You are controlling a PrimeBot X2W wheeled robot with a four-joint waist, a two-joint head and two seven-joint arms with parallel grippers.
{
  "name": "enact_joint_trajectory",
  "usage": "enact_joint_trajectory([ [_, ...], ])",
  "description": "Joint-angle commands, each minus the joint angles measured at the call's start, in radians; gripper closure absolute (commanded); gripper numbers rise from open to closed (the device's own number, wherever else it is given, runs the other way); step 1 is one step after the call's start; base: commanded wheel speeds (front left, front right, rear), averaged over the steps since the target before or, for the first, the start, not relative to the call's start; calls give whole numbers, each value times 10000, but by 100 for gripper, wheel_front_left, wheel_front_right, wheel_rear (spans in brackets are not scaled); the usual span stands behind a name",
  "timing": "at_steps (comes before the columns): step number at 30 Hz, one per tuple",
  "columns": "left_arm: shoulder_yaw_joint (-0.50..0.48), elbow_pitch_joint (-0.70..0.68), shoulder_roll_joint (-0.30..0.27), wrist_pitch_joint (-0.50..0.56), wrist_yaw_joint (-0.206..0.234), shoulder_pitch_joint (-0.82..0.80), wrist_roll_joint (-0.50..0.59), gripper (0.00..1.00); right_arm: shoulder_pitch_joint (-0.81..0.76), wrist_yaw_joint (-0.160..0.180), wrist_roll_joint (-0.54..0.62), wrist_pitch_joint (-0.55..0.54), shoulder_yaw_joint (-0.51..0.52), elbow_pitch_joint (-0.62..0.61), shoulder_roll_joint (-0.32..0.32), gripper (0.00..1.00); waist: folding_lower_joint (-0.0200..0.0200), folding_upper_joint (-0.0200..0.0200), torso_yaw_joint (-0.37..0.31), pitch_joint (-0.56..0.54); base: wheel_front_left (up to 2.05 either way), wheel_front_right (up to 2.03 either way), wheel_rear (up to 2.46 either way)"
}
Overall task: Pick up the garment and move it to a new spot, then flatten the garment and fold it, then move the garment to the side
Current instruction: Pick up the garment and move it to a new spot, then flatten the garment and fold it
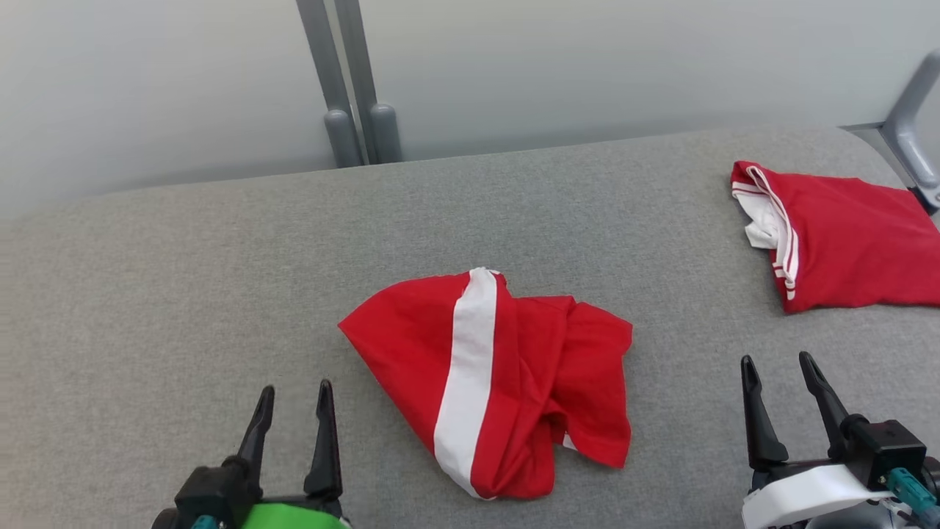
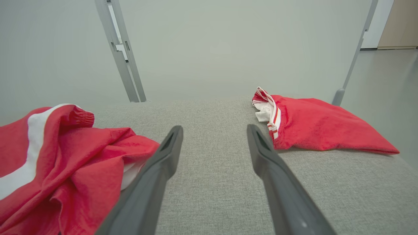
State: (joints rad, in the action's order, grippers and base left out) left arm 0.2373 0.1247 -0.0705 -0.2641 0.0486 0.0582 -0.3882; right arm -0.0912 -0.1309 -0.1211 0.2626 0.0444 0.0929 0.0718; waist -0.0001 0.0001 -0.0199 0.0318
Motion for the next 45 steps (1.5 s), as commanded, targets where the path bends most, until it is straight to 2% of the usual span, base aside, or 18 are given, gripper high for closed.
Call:
enact_joint_trajectory([
  [1, -87, -182, -236, 1, -37, 397, 521, 0, -171, 3, 12, 28, 61, -66, 34, 0, 1, -1, 460, -386, 0, 0, 0],
  [6, -543, -663, -289, 1, -190, 1374, 1276, 0, -468, 4, -100, 28, 307, -103, 142, 0, 1, -1, 770, -618, 0, 0, 0],
  [17, -1855, -1059, 21, 1, -1073, 2090, 1956, 0, -913, 3, 1, 28, 650, 106, 41, 0, 1, -1, 1067, -871, 0, 0, 0],
  [26, -2192, -824, 139, 1, -1514, 2070, 2187, 0, -829, 4, 6, 28, 467, 214, -98, 0, 1, -1, 975, -874, 0, 0, 0],
  [34, -2276, -678, 181, 0, -1632, 1973, 2282, 0, -688, 3, -7, 28, 320, 232, -138, 0, 1, -1, 781, -737, 0, 0, 0],
  [39, -1675, -526, 194, 0, -1733, 1061, 2256, 0, -372, 4, 9, 28, 142, 230, -127, 0, 1, -1, 442, -410, 0, 0, 0],
  [42, -713, 30, -2, 106, -1778, 2, 2252, 0, -136, 3, -56, 28, -43, 215, -138, 0, 1, -1, 87, -161, 0, 0, 0],
  [45, 411, 568, -294, 850, -1789, -1708, 2195, 0, 155, 4, -142, 28, -172, 202, -160, 0, 1, -1, -299, 290, 0, 0, 0],
])
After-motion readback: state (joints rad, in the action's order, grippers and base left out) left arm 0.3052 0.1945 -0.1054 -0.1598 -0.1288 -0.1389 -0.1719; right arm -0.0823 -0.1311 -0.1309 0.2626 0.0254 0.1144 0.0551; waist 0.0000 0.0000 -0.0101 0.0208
